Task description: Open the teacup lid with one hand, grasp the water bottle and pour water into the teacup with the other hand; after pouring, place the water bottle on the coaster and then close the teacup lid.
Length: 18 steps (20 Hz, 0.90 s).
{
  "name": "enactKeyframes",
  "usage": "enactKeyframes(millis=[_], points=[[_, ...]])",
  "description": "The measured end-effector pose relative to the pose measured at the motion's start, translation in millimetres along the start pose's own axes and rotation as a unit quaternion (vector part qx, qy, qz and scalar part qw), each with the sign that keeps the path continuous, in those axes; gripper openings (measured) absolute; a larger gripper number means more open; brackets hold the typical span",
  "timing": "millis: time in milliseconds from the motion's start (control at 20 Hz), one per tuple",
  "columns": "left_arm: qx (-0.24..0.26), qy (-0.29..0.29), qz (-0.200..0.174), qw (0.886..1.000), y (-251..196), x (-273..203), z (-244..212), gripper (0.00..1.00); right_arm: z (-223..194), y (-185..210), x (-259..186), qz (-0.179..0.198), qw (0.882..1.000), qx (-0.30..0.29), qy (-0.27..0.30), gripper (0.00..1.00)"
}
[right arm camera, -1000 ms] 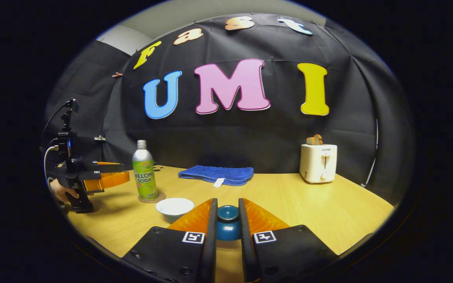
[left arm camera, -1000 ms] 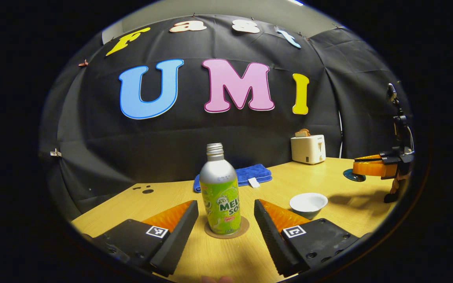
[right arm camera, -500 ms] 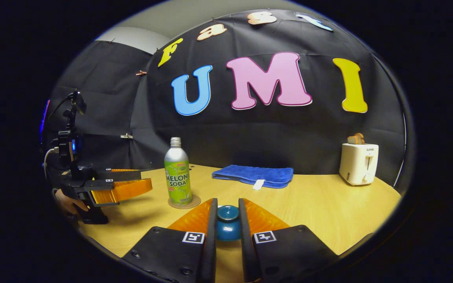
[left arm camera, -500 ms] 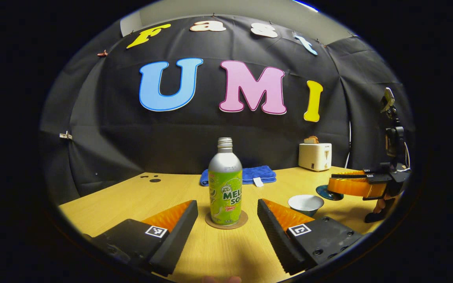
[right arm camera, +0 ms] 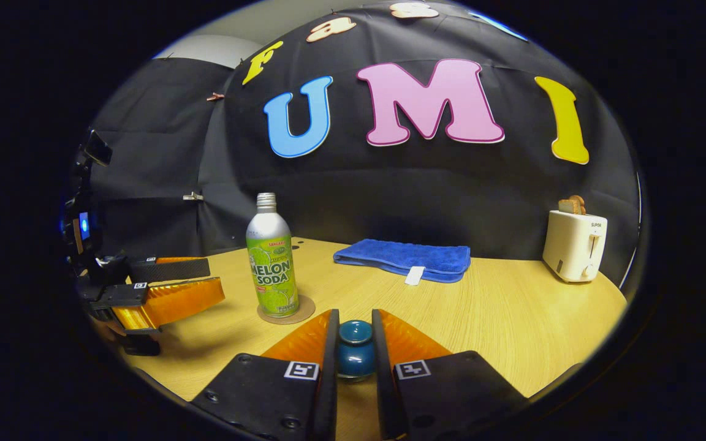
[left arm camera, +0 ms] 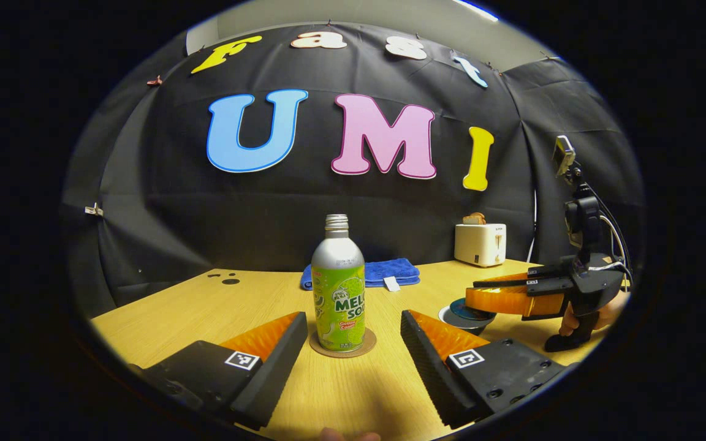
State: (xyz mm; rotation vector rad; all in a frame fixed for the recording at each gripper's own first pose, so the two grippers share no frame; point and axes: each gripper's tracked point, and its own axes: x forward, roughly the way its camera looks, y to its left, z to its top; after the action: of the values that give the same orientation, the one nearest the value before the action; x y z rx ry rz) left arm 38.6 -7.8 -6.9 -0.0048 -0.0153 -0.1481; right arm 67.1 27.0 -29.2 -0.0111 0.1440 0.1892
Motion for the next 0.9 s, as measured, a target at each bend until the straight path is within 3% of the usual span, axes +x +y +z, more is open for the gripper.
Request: enactKeyframes(millis=[700, 750, 900], points=[[0.000, -0.001, -0.002, 1.000, -0.4, 0.4, -0.8, 0.96, -7.7, 2.8, 7.3, 0.011, 0.999, 0.002, 0.032, 0.31], [0.000, -0.001, -0.002, 1.000, -0.5, 0.3, -0.2, 0.96, -8.2, 1.7, 7.7, 0.009, 0.999, 0.003, 0.033, 0.28], [0.000, -0.001, -0.002, 1.000, -0.2, 0.8, -0.7, 0.96, -9.3, -1.4, 6.5, 0.000, 0.999, 0.008, 0.037, 0.60]])
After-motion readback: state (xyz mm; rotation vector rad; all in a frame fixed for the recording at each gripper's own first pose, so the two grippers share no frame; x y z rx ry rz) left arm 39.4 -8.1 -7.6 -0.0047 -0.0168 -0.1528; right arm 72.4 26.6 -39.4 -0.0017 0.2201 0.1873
